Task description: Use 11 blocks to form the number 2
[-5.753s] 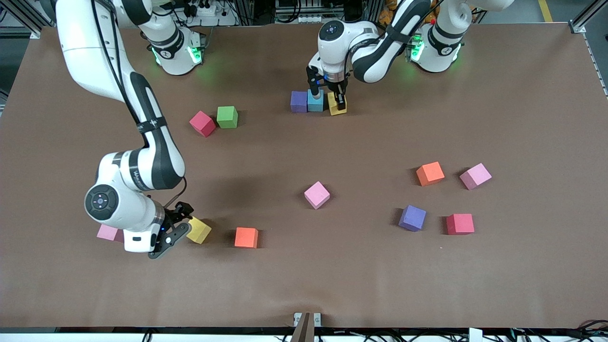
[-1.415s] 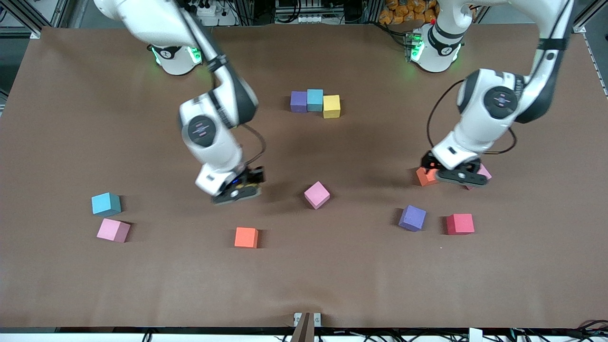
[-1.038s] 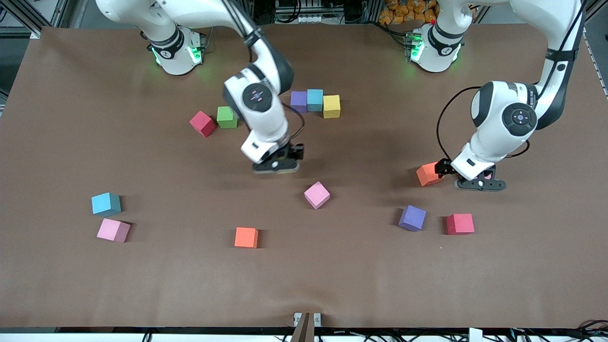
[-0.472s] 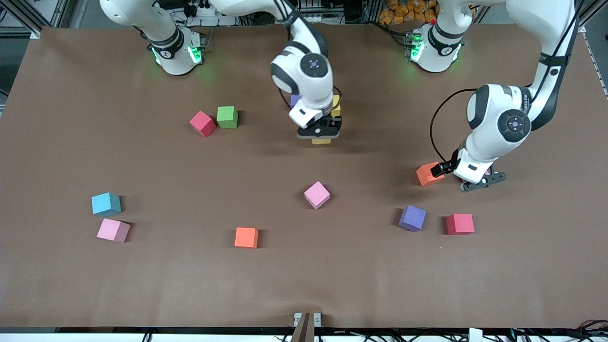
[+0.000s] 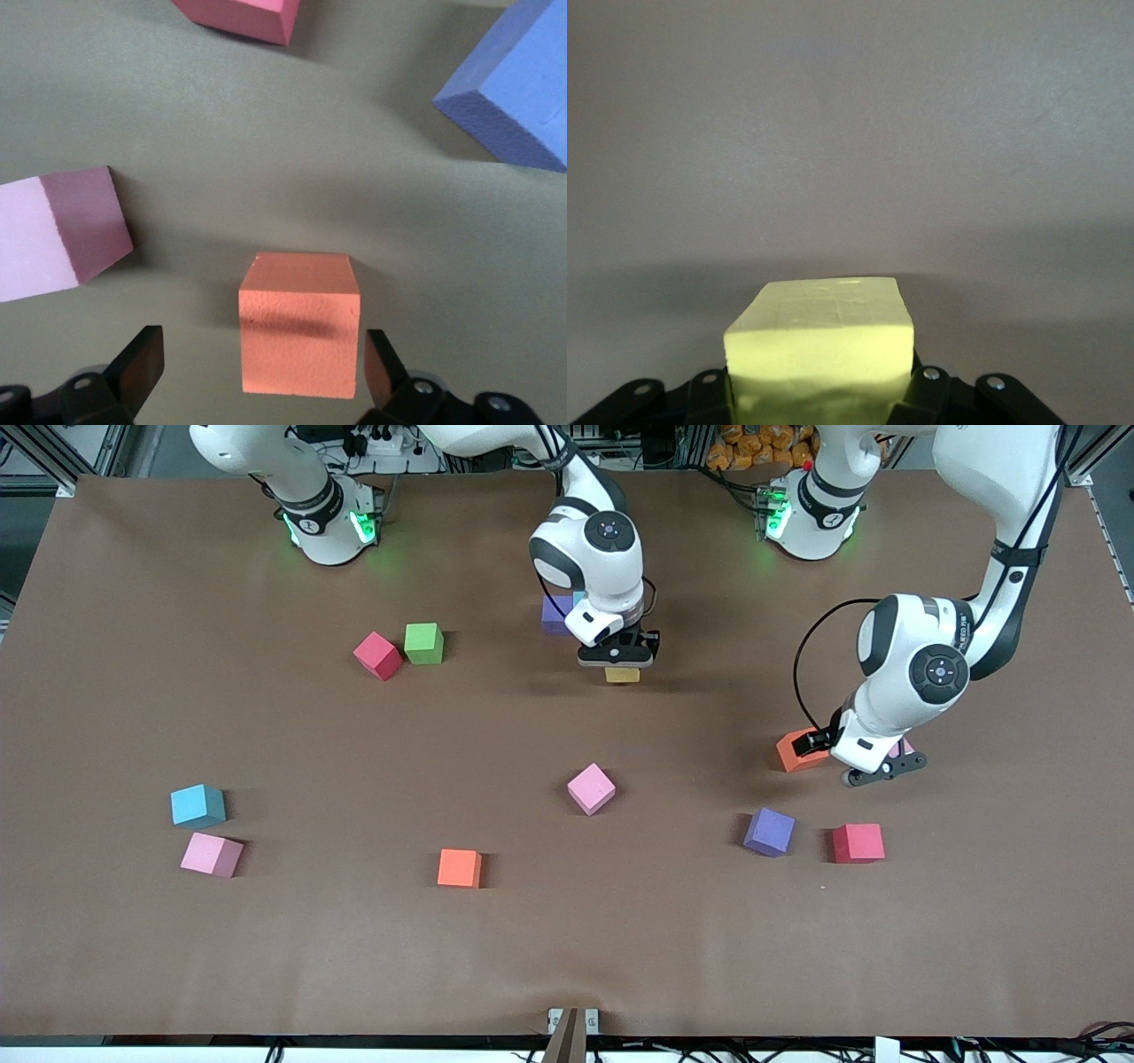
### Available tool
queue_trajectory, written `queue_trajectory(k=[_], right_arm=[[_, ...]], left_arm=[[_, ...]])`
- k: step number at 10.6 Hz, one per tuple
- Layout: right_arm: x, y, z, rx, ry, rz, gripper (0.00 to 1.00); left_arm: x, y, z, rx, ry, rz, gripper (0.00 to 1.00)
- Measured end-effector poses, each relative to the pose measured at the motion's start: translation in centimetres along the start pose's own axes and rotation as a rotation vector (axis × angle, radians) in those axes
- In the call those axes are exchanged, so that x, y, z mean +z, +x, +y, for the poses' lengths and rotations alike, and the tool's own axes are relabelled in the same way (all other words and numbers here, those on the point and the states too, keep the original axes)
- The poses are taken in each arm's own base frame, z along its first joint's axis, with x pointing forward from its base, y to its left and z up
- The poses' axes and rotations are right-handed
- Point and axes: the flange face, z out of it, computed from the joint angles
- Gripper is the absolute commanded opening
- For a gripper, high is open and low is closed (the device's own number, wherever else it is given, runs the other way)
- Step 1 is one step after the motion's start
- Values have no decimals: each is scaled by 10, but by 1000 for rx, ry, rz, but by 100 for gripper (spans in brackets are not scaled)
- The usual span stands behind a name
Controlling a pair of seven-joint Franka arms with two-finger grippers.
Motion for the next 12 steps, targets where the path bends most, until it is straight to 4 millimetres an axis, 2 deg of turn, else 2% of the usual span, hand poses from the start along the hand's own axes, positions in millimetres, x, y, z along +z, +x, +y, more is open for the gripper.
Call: queue_trajectory(k=[4, 7, 11, 12], right_arm=[[4, -2, 2, -8, -12, -5, 42], [15, -12, 8, -43, -42, -20, 42], [16, -24, 5, -61, -51, -28, 42], [17, -28, 5, -66, -62, -36, 42]], left_arm=[[20, 0, 4, 6, 3, -9, 100], [30, 1, 6, -4, -5, -18, 100], [41, 1, 8, -8, -11, -22, 100], [47, 0, 9, -7, -11, -24, 96]])
